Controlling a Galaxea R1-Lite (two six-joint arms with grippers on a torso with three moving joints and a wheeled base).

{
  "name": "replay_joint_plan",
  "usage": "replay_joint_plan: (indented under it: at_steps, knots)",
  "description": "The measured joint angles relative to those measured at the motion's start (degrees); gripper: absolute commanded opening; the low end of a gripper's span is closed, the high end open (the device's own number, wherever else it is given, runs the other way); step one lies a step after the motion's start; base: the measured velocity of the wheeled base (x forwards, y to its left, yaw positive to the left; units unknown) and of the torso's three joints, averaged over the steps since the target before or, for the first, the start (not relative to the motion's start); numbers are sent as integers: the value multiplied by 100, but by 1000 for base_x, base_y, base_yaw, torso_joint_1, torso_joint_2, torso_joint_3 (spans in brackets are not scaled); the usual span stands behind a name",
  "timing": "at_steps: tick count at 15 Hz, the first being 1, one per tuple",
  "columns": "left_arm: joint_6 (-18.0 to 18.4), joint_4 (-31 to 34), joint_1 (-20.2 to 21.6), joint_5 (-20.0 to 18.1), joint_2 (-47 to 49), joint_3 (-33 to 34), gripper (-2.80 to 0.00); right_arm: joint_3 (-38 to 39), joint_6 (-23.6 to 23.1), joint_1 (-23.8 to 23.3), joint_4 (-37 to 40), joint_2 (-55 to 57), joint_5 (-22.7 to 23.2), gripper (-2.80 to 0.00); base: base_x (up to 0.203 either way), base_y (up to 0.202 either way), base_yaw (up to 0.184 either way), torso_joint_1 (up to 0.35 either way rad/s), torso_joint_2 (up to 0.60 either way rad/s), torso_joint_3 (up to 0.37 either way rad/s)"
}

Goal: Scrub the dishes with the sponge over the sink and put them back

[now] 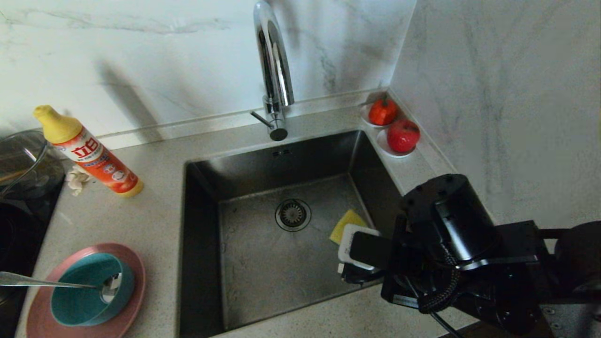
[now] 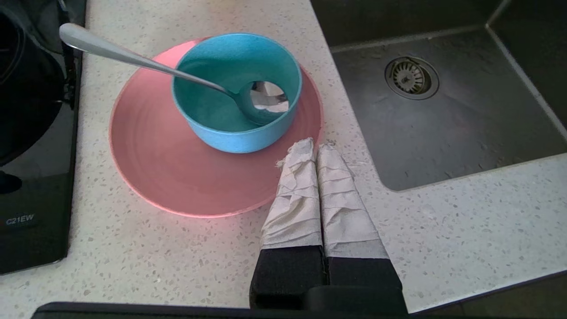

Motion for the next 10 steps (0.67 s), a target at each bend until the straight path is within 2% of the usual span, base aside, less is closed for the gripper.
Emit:
replay_joint_plan:
  at_steps: [3,10]
  knots:
    - [2,0,0,0,0,0,-280,-103,-11,206,9,232,-15,-280,0,0,0,0,0,0]
    - [0,2,0,0,0,0,-280,-180,39,301,-104,628,-20,-280,0,0,0,0,0,0]
